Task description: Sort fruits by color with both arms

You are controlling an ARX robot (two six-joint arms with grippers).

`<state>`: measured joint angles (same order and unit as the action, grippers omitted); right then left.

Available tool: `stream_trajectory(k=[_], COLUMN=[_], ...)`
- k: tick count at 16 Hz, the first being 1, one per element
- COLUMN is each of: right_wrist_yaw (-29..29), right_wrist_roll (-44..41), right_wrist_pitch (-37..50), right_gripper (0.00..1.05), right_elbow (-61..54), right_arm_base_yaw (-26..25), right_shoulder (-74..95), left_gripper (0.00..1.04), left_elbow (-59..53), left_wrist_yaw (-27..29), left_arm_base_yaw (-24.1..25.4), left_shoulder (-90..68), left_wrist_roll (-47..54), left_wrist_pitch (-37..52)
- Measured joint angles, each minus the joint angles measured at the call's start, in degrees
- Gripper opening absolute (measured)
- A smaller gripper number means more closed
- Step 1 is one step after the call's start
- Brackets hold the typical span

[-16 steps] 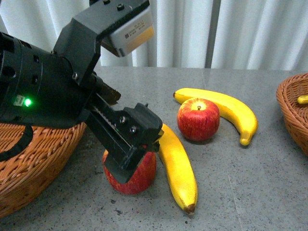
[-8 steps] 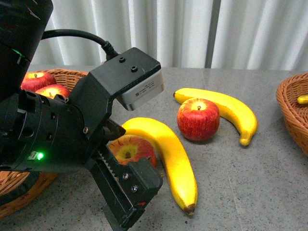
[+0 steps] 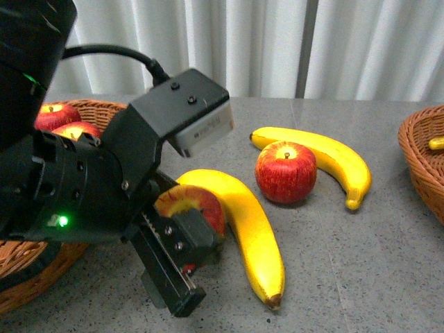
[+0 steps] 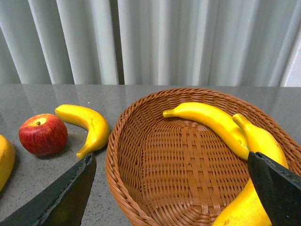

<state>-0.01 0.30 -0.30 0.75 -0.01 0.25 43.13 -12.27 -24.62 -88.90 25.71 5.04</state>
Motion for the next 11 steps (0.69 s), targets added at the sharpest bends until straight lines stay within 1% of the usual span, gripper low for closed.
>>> stream_trajectory(k=[2, 3, 4, 6, 7, 8, 9, 11], right_wrist_yaw=[0.02, 0.02, 0.02, 0.02, 0.02, 0.0, 0.02, 0.0], right_wrist_roll=[0.0, -0.02, -0.02, 0.0, 0.0, -0.02, 0.0, 0.0], right_wrist_pitch=[-0.02, 0.0, 0.0, 0.0, 0.0, 0.0, 0.0, 0.0], right_gripper=[0.98, 0.98, 0.98, 0.98, 0.98, 0.98, 0.98, 0.98], right_elbow=[0.0, 0.0, 0.0, 0.0, 0.0, 0.0, 0.0, 0.0], right_arm_base_yaw=[0.0, 0.0, 0.0, 0.0, 0.0, 0.0, 0.0, 0.0], right_shoulder=[0.0, 0.0, 0.0, 0.0, 0.0, 0.0, 0.0, 0.0], left_gripper=[0.67, 0.66, 0.66, 0.66, 0.66, 0.66, 0.66, 0.67], left_elbow=[0.57, 1.05, 1.33, 0.61, -1.49, -3.74, -5.86, -7.87], left_wrist_yaw=[2.34, 4.96, 8.59, 18.36, 23.32, 26.64, 27.23, 28.44], left_arm_base_yaw=[1.42, 2.67, 4.5, 9.38, 11.61, 13.03, 14.27, 14.45], left_shoulder=[5.73, 9.01, 12.02, 15.47, 16.39, 16.44, 16.26, 15.89], left_wrist_roll=[-3.37, -5.84, -8.72, -17.92, -23.04, -26.47, -30.82, -36.87], left_wrist_pitch=[4.48, 7.48, 9.86, 13.22, 12.59, 11.19, 8.46, 7.87])
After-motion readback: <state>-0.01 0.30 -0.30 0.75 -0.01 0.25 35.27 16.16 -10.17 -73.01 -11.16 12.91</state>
